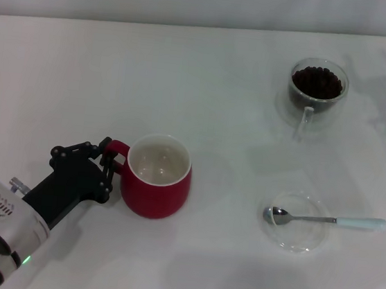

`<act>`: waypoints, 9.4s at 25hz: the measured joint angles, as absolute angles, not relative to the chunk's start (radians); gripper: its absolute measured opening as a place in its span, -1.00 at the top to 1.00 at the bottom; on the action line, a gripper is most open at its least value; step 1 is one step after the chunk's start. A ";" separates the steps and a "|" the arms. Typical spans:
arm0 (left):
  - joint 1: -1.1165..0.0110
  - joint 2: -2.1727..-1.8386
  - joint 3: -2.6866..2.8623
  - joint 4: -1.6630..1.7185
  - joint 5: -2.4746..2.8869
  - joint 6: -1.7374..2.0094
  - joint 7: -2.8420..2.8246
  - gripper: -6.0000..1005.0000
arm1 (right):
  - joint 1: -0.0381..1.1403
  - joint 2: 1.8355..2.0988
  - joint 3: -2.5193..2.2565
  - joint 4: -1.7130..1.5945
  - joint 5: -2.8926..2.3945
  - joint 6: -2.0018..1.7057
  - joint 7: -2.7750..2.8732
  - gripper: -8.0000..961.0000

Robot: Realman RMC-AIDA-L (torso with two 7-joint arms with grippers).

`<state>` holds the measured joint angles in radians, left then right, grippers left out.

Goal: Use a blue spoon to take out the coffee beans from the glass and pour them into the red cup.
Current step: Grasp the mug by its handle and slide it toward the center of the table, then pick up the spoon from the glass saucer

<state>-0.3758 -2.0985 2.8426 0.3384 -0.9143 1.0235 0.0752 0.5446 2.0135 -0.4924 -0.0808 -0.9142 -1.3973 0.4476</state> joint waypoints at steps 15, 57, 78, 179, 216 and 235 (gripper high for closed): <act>-0.367 -2.096 2.842 0.345 -0.874 1.019 0.068 0.65 | 0.546 2.016 -0.492 -0.090 -0.914 -1.394 0.449 -0.81; -0.103 -2.091 2.831 0.358 -0.975 1.353 0.060 -0.22 | 0.512 2.017 -0.495 -0.081 -0.914 -1.404 0.451 -0.81; -0.208 -2.081 2.781 0.299 -1.364 1.445 -0.061 -0.29 | 0.300 2.004 -0.707 -0.054 -0.927 -1.466 0.553 -0.81; -0.390 -2.084 2.765 0.228 -1.383 1.325 -0.090 -0.77 | 0.016 1.975 -0.919 -0.061 -1.184 -1.511 1.343 -0.69; -0.371 -2.085 2.758 0.231 -1.386 1.329 -0.127 -0.77 | 0.051 1.988 -0.933 -0.055 -1.186 -1.481 1.347 -0.04; -0.376 -2.085 2.757 0.233 -1.390 1.328 -0.127 -0.77 | 0.051 1.988 -0.933 -0.055 -1.186 -1.472 1.350 0.05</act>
